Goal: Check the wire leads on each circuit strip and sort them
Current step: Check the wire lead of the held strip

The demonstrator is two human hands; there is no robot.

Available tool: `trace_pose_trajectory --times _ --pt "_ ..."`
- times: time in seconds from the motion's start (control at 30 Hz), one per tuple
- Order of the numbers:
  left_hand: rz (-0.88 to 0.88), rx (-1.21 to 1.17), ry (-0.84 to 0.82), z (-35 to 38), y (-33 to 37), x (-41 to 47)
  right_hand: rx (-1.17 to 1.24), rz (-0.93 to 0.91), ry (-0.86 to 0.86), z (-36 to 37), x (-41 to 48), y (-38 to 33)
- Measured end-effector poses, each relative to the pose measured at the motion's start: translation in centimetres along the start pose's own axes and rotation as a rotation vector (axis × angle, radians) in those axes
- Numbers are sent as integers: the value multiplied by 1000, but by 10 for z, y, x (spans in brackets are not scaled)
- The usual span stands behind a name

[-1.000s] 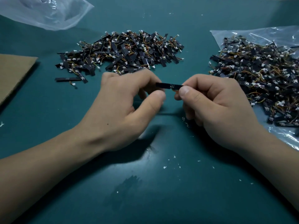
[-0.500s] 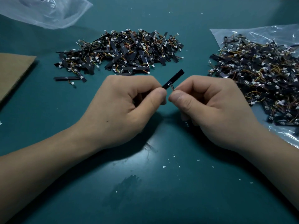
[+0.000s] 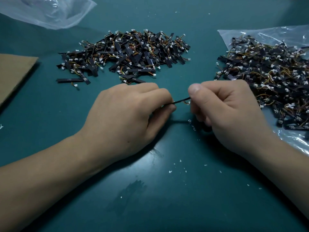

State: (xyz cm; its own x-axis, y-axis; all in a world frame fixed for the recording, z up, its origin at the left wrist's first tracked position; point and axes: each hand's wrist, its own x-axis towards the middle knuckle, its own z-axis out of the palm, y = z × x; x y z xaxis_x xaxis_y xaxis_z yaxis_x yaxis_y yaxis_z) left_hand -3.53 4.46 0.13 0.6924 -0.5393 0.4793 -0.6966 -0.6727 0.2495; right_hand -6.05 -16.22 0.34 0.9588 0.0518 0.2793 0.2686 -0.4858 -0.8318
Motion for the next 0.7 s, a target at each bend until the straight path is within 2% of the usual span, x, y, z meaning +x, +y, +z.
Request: trace_pose_trajectory --times 0.27,0.43,0.7 --pt "-120 -305 -40 -1 -3 4 -15 -44 -36 1 -1 -2" --pt "-76 -350 -47 -2 -3 6 -39 -45 -148 0 -1 -4" --pt "-58 -355 -42 -3 -3 6 21 -26 -213 -2 -1 -6"
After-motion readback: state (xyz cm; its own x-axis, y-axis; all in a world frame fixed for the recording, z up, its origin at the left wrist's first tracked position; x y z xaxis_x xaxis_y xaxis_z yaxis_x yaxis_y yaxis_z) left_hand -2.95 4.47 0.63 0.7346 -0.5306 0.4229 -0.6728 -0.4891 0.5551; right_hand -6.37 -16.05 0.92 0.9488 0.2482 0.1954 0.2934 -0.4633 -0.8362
